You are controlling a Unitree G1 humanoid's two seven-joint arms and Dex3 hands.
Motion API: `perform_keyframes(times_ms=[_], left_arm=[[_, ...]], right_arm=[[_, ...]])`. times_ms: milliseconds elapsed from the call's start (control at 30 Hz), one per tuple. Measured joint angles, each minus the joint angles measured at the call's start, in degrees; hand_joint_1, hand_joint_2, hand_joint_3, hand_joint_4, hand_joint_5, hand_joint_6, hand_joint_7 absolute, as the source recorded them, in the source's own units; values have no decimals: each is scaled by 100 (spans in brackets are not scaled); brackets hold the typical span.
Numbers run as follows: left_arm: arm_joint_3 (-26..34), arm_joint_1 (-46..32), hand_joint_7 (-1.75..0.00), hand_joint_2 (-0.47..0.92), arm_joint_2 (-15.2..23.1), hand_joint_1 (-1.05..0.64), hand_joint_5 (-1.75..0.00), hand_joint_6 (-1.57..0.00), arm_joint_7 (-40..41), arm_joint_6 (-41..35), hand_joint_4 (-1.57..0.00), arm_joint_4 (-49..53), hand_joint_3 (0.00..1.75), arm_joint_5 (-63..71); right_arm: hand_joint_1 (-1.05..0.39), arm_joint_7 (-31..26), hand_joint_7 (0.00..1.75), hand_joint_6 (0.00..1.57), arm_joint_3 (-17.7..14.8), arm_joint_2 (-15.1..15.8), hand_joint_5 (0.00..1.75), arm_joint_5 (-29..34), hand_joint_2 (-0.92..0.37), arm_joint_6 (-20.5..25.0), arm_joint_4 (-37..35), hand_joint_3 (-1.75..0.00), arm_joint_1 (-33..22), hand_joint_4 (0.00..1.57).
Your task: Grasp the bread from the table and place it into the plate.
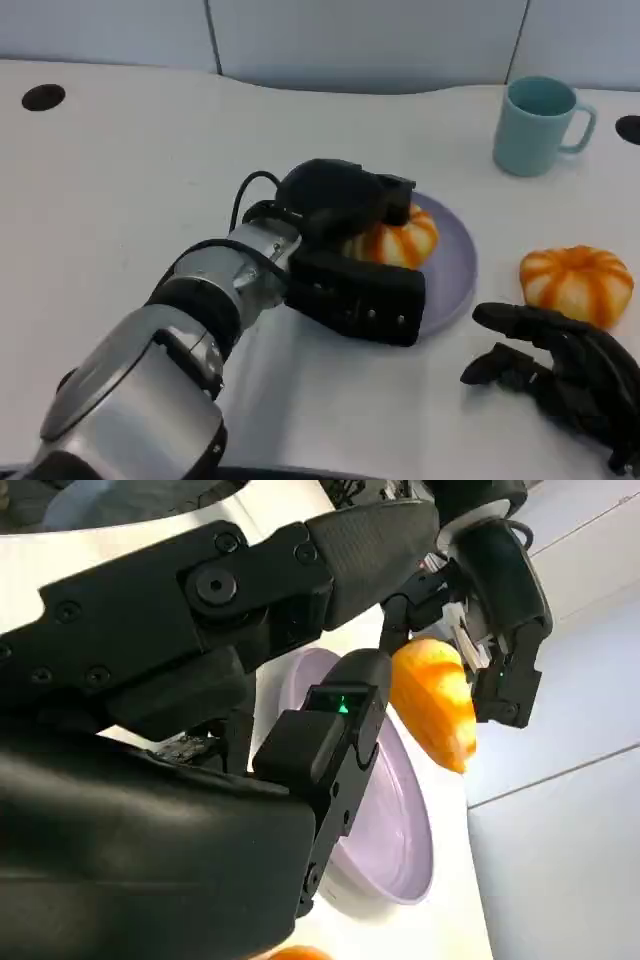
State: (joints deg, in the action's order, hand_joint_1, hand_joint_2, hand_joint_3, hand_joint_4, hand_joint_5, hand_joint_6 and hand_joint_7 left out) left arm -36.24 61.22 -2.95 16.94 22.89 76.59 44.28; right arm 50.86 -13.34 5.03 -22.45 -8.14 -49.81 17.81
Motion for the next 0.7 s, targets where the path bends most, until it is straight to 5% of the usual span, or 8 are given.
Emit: perform_keyframes(times_ms=[67,100,167,267,500,700], left_arm=[[-4,1,-121,56,0,-28,-161,-76,-81,-1,-77,0,87,4],[-4,1,-99,63,1,-30,-140,-74,-154,-2,-72,3,76,3],[38,1,-84,69,1,-31,-128,-74,-357,1,-70,6,68,-22],[92,5,-53,70,5,-39,-107,-51,-616,12,-44,9,62,-82],[58,53,-38,87,21,-54,-81,-26,-1417,-112,-13,14,21,-70],[65,76,-36,91,20,-68,-64,-15,-1847,-221,0,16,9,-85]], right_arm=[[-40,3,1,97,1,0,115,-5,-92,27,6,-10,0,55],[-40,-1,0,96,2,-1,115,-4,-92,60,18,-11,0,55],[-40,-25,0,96,9,-2,115,3,-92,78,45,-11,-2,54],[-40,-39,1,97,15,-2,114,7,-92,82,62,-11,-10,55],[-41,-73,2,98,22,-5,115,15,-92,92,112,-10,-35,56],[-40,-109,1,98,30,-11,115,18,-92,93,152,-11,-58,56]])
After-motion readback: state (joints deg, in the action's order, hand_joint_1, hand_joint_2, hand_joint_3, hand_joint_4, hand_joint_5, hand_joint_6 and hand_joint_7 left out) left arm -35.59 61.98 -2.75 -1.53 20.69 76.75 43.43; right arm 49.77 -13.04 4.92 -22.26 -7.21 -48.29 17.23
